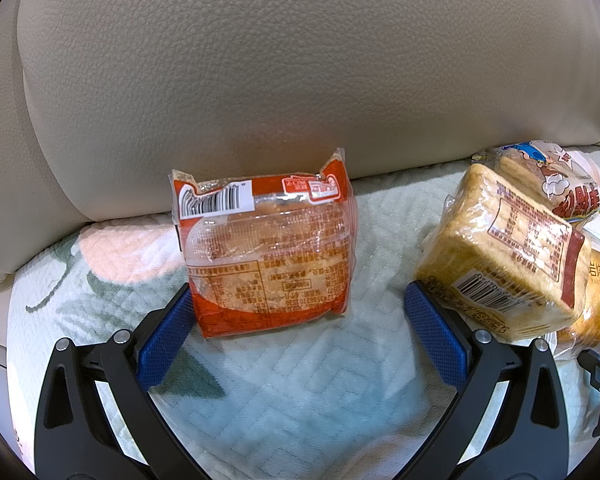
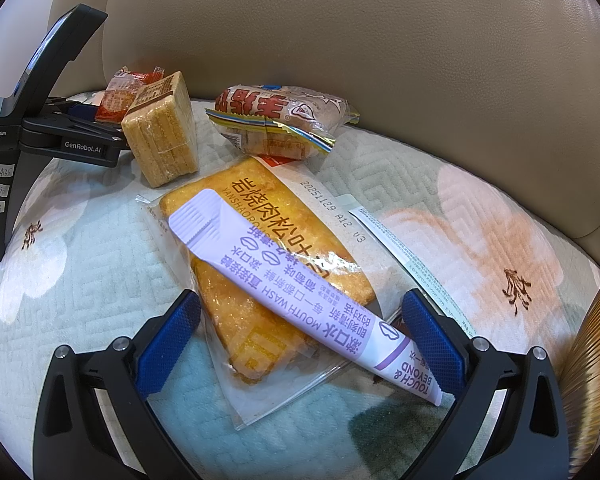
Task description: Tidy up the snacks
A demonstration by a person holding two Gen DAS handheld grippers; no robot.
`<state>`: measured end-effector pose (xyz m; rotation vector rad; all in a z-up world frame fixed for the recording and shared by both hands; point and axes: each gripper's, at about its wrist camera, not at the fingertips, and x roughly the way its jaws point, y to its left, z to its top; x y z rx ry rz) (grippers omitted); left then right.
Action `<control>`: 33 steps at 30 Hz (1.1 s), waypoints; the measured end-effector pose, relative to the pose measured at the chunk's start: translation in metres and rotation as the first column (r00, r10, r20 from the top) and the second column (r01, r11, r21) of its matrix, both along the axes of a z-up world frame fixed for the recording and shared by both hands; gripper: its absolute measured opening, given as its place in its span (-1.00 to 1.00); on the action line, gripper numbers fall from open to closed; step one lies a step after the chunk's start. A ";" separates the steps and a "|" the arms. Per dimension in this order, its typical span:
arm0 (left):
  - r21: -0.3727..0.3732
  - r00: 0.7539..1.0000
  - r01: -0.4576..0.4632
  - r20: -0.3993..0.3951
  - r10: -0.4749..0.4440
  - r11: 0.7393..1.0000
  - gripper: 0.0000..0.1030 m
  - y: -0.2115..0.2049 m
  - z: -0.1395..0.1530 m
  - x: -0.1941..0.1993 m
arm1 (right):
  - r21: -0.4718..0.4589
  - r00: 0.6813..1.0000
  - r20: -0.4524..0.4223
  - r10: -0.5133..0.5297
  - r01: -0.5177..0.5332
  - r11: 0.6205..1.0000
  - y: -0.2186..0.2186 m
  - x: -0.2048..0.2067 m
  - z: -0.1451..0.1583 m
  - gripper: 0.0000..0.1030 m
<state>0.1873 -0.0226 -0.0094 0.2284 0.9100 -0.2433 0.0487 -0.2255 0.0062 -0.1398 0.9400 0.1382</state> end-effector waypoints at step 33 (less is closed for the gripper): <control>-0.003 1.000 0.000 0.004 0.000 1.000 0.94 0.001 0.000 0.000 | -0.024 0.990 -0.143 0.003 -0.006 1.000 0.001 0.018 0.003 0.91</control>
